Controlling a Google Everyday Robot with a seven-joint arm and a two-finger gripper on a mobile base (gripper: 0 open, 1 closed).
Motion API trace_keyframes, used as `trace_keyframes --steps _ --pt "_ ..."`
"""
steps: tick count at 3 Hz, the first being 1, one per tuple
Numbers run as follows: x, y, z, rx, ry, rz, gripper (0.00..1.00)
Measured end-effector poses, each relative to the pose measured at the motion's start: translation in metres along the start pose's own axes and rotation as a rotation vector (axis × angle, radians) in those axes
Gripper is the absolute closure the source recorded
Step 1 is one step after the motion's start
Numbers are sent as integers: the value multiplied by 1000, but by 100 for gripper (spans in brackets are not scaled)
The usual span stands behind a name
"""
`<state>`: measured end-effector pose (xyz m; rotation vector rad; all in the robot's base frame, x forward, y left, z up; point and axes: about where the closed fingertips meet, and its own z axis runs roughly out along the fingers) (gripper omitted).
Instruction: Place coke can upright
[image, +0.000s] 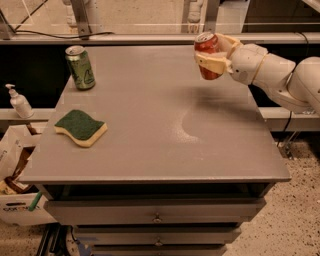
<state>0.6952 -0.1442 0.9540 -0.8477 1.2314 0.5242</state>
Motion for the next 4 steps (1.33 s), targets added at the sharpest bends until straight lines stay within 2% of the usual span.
trace_keyframes --steps 3,4 --pt "22 6 -15 37 -40 78 100" --pt "37 11 -25 63 -44 121 100"
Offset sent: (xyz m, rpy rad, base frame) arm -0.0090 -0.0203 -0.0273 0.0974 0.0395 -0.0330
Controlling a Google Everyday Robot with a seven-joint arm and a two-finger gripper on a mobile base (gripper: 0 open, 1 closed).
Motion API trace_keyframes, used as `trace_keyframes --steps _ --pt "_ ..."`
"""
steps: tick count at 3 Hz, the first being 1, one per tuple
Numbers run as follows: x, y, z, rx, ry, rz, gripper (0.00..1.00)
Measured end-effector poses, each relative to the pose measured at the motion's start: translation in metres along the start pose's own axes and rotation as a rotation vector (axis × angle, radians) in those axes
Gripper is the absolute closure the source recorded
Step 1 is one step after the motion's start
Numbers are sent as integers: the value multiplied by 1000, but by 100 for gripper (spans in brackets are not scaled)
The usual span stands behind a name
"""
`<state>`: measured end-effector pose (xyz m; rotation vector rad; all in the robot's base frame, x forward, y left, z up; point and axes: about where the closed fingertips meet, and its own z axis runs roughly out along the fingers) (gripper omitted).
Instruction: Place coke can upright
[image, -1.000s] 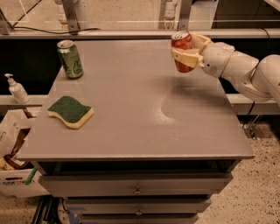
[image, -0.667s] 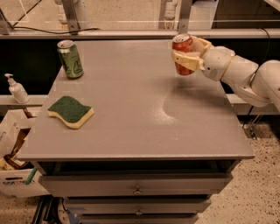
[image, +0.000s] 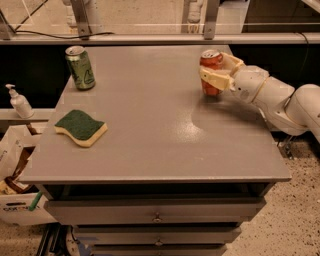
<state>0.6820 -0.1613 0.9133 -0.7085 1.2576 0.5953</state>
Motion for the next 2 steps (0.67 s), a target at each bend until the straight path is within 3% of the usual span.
trace_keyframes --steps 1,2 --pt "4 1 -3 7 2 4 100" --pt "8 1 -6 19 4 6 84"
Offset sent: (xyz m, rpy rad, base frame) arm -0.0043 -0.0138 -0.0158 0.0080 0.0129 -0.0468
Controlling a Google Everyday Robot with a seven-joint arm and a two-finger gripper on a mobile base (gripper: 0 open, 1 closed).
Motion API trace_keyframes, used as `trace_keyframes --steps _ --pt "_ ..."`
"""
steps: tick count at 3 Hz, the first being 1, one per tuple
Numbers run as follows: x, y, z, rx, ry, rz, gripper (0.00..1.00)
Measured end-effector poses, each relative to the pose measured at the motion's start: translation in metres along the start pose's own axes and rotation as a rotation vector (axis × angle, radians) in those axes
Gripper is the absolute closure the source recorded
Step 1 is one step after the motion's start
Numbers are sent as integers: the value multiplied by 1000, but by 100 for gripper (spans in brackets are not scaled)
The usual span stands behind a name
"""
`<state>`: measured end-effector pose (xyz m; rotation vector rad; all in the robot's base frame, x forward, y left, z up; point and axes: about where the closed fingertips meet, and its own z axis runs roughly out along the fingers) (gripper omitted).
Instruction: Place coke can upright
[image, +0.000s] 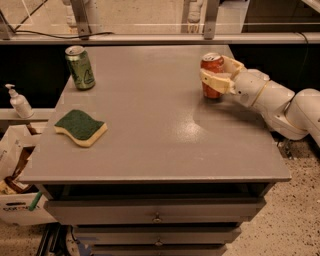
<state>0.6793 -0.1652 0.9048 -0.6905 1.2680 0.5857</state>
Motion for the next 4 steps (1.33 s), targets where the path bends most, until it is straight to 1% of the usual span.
trace_keyframes --steps 3,4 --pt "3 1 -9 36 3 -12 14" --pt "2 2 -13 46 4 -16 0"
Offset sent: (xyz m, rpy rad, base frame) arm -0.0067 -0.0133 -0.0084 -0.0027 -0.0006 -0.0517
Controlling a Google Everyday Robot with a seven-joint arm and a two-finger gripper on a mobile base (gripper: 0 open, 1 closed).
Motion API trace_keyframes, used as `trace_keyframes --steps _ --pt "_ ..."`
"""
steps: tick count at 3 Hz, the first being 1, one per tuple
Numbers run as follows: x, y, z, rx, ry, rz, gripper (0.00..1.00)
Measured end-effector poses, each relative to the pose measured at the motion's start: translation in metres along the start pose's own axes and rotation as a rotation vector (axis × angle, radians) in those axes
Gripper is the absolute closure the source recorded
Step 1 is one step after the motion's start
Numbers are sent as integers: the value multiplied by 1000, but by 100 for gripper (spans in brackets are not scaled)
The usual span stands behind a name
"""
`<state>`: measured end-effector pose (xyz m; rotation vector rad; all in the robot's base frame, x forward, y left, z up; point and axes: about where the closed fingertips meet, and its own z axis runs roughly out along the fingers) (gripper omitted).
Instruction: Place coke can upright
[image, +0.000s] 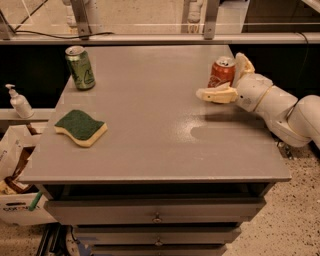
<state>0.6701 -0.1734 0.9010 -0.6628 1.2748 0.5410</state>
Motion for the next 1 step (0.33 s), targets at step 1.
trace_keyframes --steps 1 --pt "0 0 0 0 0 0 0"
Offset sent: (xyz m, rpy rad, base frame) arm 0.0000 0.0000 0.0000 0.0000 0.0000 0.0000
